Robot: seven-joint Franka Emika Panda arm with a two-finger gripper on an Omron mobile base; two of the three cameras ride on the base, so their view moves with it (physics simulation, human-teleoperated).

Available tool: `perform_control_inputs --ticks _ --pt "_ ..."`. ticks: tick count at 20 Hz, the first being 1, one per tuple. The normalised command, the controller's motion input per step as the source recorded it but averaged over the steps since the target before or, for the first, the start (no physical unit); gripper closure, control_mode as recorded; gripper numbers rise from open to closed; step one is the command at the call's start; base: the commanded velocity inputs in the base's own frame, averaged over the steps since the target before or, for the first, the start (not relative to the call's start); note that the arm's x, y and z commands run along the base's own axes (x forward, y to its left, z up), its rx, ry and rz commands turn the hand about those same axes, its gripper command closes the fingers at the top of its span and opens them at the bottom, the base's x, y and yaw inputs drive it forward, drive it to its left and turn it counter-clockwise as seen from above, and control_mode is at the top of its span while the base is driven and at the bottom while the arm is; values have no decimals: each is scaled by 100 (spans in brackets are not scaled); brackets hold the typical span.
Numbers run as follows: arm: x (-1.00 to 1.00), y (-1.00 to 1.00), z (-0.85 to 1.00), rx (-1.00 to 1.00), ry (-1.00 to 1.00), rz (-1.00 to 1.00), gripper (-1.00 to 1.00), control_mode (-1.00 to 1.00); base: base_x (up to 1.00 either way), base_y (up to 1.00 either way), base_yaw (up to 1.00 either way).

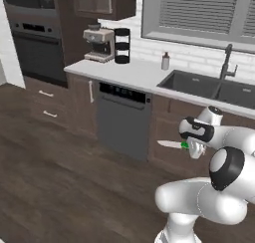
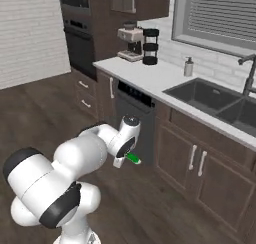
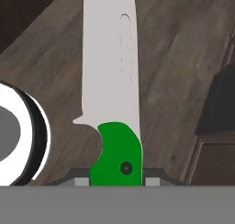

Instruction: Pick up the knife from the drawer and place it on the cutting board. Then place the meat from the plate to the cutting board.

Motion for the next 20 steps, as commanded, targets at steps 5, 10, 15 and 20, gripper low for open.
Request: perform_control_inputs --ticks 5,10,15,20 --pt "0 0 0 0 0 0 100 100 -16 100 67" --pt "0 0 0 0 0 0 100 100 -23 100 66" --pt "0 0 0 0 0 0 100 100 -58 98 58" --pt "0 0 0 0 0 0 100 100 25 -7 68"
